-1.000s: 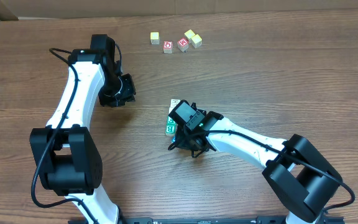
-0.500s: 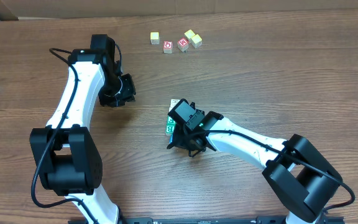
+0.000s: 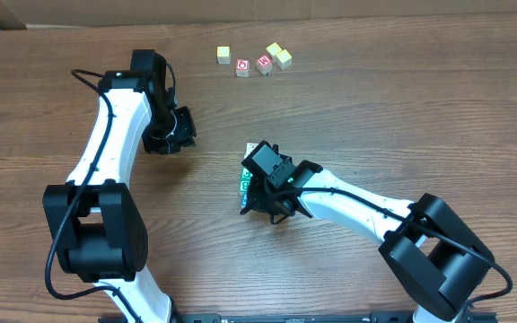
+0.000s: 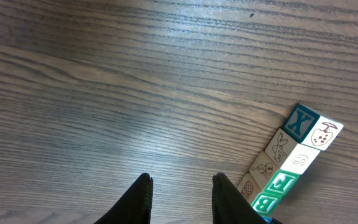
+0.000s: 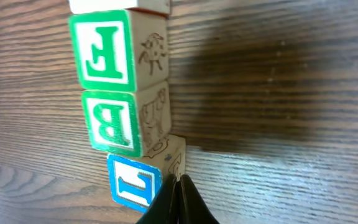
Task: Flip 5 blocks
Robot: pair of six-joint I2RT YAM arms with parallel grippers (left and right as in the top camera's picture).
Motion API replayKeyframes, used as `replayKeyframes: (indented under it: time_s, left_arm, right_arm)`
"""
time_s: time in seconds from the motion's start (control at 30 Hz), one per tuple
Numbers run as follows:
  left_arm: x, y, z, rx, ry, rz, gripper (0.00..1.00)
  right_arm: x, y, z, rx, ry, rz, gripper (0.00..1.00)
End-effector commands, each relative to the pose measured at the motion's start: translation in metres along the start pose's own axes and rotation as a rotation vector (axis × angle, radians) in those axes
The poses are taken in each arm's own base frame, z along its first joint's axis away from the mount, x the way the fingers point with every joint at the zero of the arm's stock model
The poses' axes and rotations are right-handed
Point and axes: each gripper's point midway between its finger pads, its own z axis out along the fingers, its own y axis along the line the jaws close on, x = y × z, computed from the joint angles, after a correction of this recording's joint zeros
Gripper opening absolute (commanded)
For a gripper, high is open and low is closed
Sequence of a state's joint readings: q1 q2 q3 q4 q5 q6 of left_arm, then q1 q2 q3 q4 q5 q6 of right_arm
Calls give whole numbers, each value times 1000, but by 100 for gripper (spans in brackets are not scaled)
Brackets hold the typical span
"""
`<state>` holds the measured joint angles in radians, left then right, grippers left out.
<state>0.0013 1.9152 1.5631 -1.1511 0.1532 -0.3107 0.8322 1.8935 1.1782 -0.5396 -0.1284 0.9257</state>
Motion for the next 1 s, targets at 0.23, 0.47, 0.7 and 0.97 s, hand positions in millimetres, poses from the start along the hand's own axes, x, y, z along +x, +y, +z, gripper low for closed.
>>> replayKeyframes:
  time_s: [0.23,0.47,0.7,0.97]
  left_arm:
    - [0,-1,-5,-1,-18,14,25]
    - [0,-1,-5,-1,-18,14,25]
    - [0,-1,-5,-1,-18,14,24]
    - [-1,-2,-5,4,-21,16,23]
  right_arm:
    - [-7,20,-14,-63,-36,-85,5]
    - [-9,23,-14,-74,-44,-88,6]
    - [-9,23,-14,-75,-48,-130,8]
    - [-40,-1,-34,-7,-39,-96,10]
